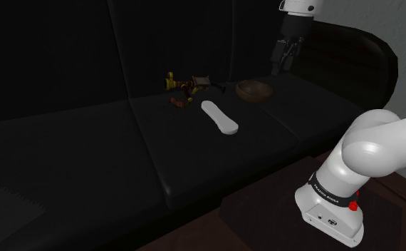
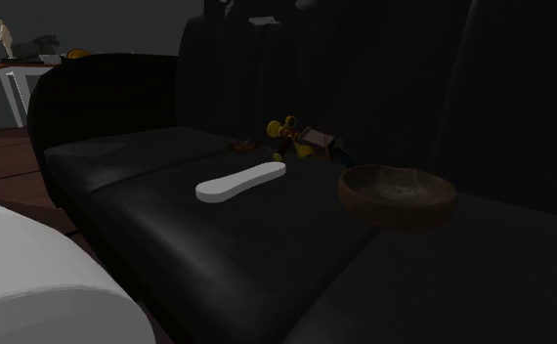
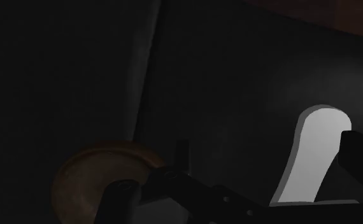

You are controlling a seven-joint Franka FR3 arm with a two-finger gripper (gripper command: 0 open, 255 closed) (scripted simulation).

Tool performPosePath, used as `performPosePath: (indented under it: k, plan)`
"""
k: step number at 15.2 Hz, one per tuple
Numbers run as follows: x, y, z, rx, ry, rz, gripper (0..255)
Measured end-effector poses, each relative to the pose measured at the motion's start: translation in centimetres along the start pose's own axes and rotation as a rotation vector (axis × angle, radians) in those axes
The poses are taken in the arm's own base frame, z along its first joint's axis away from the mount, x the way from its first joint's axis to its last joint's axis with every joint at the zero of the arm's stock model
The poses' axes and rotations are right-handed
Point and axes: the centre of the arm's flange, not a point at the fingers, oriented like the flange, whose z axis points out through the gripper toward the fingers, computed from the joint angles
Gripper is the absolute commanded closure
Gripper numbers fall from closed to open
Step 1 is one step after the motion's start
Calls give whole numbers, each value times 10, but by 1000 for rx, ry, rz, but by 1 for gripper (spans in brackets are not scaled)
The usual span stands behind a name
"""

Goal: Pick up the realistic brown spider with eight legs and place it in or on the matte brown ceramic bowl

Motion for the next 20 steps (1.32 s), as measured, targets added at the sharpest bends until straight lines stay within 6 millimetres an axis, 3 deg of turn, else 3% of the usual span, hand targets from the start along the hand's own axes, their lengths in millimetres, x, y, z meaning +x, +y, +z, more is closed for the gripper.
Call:
performPosePath:
  k: [3, 10, 20]
  plan:
    - [8, -12, 8, -6, 4, 31, 0]
    - [50, -87, 36, -36, 31, 215, 0]
    - [136, -181, 84, -80, 71, 488, 0]
